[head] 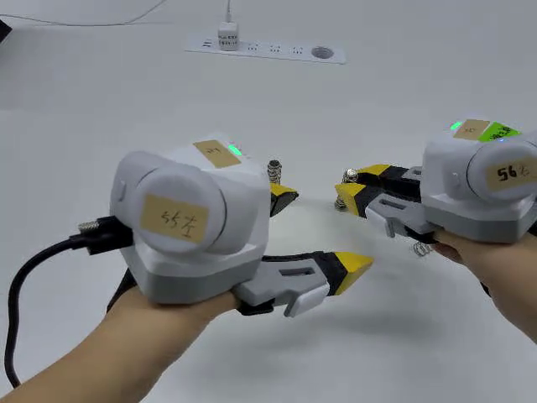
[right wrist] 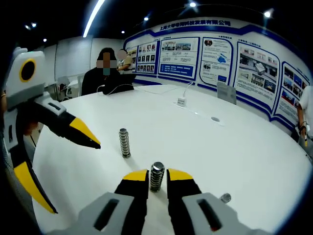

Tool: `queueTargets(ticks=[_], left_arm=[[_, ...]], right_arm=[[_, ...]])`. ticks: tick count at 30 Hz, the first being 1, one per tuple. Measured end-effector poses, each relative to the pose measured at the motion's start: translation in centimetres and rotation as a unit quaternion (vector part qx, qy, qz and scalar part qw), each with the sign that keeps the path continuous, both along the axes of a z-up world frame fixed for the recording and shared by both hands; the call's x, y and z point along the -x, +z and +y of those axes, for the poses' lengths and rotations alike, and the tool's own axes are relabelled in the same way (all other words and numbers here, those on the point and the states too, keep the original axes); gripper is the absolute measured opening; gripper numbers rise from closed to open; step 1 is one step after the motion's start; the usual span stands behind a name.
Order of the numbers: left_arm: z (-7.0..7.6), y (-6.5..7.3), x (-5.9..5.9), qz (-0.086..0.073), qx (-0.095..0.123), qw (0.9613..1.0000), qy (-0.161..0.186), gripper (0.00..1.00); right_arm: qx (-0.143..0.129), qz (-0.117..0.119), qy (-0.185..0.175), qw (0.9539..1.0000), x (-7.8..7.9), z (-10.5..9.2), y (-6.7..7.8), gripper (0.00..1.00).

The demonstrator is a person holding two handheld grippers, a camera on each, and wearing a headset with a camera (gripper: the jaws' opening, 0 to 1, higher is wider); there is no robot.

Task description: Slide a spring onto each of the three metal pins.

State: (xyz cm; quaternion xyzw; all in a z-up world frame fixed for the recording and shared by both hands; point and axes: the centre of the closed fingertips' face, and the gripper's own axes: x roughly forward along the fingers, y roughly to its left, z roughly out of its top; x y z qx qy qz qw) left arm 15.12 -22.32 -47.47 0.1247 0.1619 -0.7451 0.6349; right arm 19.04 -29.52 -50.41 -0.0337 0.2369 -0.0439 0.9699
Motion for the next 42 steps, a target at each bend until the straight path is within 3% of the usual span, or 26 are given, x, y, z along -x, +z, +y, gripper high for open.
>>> queueTargets(ticks=[4,9,25,32,42], left_arm=[[0.0,0.1,-0.1,-0.001,0.002,1.0000,0.003,0.59],[-0.2,0.2,0.0,-0.004,0.008,1.0000,0.005,0.58],[-1.5,0.4,2.1,-0.014,0.021,0.9995,-0.017,0.55],[-2.8,0.4,2.8,-0.002,0.023,0.9996,-0.019,0.53],[-4.6,-0.5,4.2,-0.004,0.015,0.9993,-0.033,0.49]], right_arm=[[0.004,-0.001,-0.010,0.9999,0.4,-0.3,0.6,0.20],[-0.004,-0.021,-0.021,0.9995,0.9,-0.4,2.2,0.24],[-0.046,-0.054,-0.045,0.9965,3.5,-0.4,6.3,0.42],[-0.049,-0.064,-0.055,0.9952,5.0,-0.6,7.3,0.44],[-0.050,-0.072,-0.076,0.9933,7.2,-1.3,7.7,0.45]])
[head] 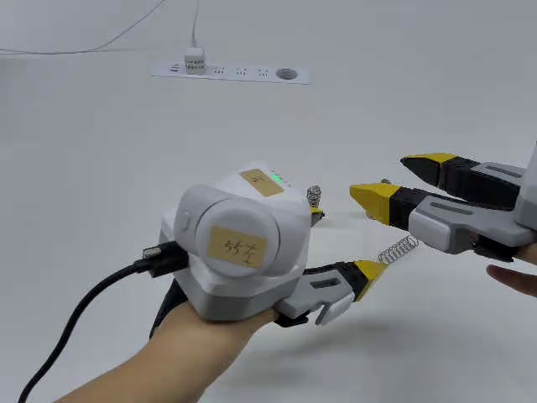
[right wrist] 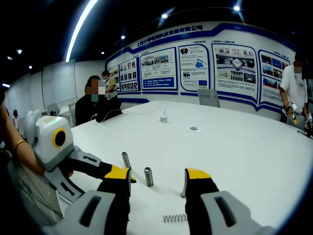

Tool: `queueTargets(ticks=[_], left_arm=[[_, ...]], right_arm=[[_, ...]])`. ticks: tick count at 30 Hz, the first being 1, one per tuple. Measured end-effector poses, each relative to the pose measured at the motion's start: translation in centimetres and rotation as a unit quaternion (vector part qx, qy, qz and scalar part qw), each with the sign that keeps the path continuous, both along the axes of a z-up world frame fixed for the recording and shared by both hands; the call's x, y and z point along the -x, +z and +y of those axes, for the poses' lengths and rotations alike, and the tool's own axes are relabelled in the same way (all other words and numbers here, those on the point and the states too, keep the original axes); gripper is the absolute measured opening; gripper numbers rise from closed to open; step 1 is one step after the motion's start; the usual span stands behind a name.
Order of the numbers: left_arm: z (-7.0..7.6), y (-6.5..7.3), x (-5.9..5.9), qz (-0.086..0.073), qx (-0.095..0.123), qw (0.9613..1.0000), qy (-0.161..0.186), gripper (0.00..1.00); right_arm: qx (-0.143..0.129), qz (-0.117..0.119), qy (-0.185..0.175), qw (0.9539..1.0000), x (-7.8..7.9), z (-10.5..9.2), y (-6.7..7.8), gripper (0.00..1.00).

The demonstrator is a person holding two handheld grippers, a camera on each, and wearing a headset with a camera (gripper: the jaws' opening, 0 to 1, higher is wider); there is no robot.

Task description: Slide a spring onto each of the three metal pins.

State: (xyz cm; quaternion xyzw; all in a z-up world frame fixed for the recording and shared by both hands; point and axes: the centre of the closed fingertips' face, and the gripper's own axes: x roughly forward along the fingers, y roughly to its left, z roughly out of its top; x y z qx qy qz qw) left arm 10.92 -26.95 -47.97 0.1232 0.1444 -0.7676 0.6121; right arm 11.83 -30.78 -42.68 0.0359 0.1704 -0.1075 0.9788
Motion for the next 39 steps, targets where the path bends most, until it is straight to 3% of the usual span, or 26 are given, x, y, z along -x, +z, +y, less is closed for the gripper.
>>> queueTargets(ticks=[12,17,27,39], left_arm=[[-2.0,-1.4,1.3,-0.007,-0.012,0.9998,-0.015,0.42],[-2.7,-2.2,1.9,-0.001,-0.022,0.9995,-0.021,0.38],[-3.7,-3.9,2.6,-0.011,-0.044,0.9985,-0.032,0.25],[-4.7,-4.7,3.1,0.009,-0.058,0.9977,-0.034,0.21]], right_arm=[[-0.002,-0.010,-0.031,0.9995,2.5,-1.1,0.2,0.45],[-0.005,-0.012,-0.038,0.9992,3.4,-1.2,0.2,0.45],[-0.011,-0.014,-0.052,0.9985,5.2,-1.3,0.0,0.45],[-0.008,0.000,-0.060,0.9981,6.9,-1.7,-0.5,0.45]])
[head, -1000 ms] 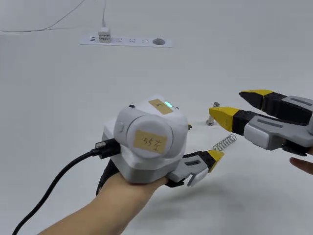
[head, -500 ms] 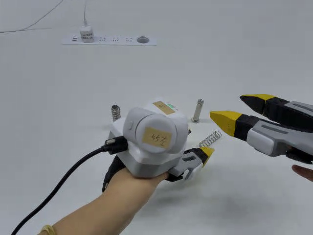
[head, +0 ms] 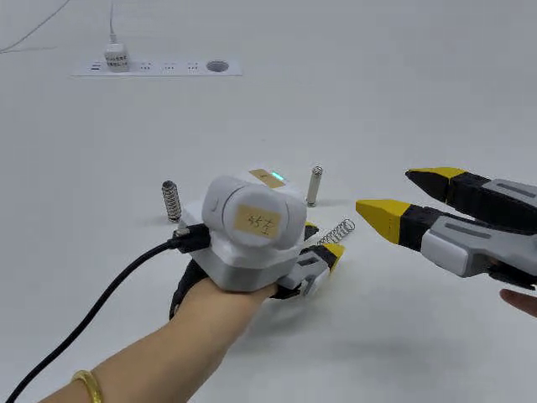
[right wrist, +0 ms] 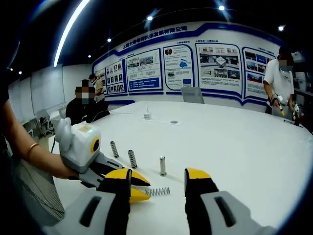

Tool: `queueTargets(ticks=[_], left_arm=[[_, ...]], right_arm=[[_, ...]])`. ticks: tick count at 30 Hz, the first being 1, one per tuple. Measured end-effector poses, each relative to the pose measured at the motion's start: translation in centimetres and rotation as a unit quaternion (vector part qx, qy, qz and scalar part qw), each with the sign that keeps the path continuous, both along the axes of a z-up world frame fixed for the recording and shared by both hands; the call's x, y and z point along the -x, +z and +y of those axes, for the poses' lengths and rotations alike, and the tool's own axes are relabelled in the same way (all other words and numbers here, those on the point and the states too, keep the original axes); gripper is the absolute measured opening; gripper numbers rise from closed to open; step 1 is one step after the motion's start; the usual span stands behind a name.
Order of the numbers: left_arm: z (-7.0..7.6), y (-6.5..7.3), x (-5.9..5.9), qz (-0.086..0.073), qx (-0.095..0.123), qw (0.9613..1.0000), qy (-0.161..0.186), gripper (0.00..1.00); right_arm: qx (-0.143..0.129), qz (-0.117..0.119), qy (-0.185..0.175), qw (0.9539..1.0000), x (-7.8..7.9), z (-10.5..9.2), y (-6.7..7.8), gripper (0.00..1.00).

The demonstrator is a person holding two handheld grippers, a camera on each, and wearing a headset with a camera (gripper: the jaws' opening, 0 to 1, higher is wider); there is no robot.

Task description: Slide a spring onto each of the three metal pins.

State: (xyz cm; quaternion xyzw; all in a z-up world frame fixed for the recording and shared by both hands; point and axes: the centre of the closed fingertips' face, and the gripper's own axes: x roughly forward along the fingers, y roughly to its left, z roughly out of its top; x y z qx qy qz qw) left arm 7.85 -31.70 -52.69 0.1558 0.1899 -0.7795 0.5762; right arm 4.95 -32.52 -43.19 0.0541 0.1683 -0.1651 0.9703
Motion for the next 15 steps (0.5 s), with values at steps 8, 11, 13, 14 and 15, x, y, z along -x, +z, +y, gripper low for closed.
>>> queueTargets(ticks=[8,11,13,14,15], left_arm=[[-0.3,-0.8,0.1,-0.017,-0.010,0.9998,-0.007,0.15],[-0.4,-1.0,0.3,-0.025,-0.012,0.9995,-0.012,0.14],[-0.4,-1.1,0.3,-0.034,-0.014,0.9992,-0.014,0.13],[-0.4,-1.1,0.3,-0.045,-0.013,0.9987,-0.018,0.12],[-0.4,-1.2,0.4,-0.051,-0.013,0.9984,-0.021,0.12]], right_arm=[[-0.006,-0.002,-0.012,0.9999,0.5,-0.2,-0.2,0.44],[-0.009,-0.003,-0.016,0.9998,0.7,-0.1,-0.2,0.44],[-0.010,-0.002,-0.018,0.9998,0.9,-0.1,-0.3,0.44],[-0.010,-0.001,-0.020,0.9998,0.9,-0.2,-0.3,0.44],[-0.011,-0.001,-0.021,0.9997,1.0,-0.2,-0.4,0.44]])
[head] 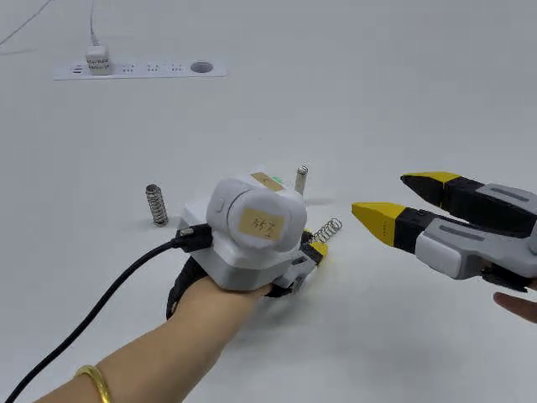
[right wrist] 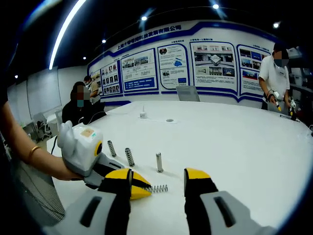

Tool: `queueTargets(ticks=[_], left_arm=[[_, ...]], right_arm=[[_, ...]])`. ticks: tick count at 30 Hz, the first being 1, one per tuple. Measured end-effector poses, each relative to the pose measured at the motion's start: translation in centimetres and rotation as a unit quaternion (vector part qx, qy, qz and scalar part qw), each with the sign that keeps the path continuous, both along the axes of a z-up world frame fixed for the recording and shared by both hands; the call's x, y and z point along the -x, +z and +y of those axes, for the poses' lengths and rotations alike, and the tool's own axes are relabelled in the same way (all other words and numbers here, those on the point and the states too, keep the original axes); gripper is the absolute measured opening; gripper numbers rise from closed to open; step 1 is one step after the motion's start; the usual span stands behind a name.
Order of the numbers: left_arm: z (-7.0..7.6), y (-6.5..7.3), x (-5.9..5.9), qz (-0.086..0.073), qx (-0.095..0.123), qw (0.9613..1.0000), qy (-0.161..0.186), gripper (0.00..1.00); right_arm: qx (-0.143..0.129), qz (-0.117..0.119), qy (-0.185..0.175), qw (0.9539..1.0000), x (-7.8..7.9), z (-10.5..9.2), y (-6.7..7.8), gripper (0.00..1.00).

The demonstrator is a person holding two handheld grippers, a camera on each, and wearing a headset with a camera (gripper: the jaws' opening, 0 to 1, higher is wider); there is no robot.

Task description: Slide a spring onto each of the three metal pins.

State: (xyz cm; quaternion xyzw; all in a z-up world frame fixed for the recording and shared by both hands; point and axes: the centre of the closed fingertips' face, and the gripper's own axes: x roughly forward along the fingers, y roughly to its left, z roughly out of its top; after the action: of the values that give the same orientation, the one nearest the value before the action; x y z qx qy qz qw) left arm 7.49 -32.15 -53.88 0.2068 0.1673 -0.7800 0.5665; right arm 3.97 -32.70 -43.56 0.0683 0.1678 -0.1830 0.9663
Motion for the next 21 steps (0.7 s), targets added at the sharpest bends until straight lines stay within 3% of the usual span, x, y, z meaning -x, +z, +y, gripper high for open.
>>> queueTargets(ticks=[8,13,19,21], left_arm=[[0.20,-0.07,0.27,-0.024,-0.002,0.9996,-0.014,0.11],[0.20,-0.05,0.10,-0.018,-0.010,0.9997,-0.013,0.11],[0.77,-0.01,-0.21,0.008,-0.024,0.9996,-0.007,0.10],[0.93,0.33,-0.21,0.012,-0.018,0.9997,-0.008,0.10]], right_arm=[[-0.007,0.001,-0.006,1.0000,0.18,0.17,-0.27,0.44],[-0.008,0.001,-0.007,0.9999,0.25,0.18,-0.24,0.43],[-0.008,0.000,-0.008,0.9999,0.24,0.09,-0.05,0.43],[-0.011,-0.001,-0.009,0.9999,0.19,0.10,-0.10,0.43]])
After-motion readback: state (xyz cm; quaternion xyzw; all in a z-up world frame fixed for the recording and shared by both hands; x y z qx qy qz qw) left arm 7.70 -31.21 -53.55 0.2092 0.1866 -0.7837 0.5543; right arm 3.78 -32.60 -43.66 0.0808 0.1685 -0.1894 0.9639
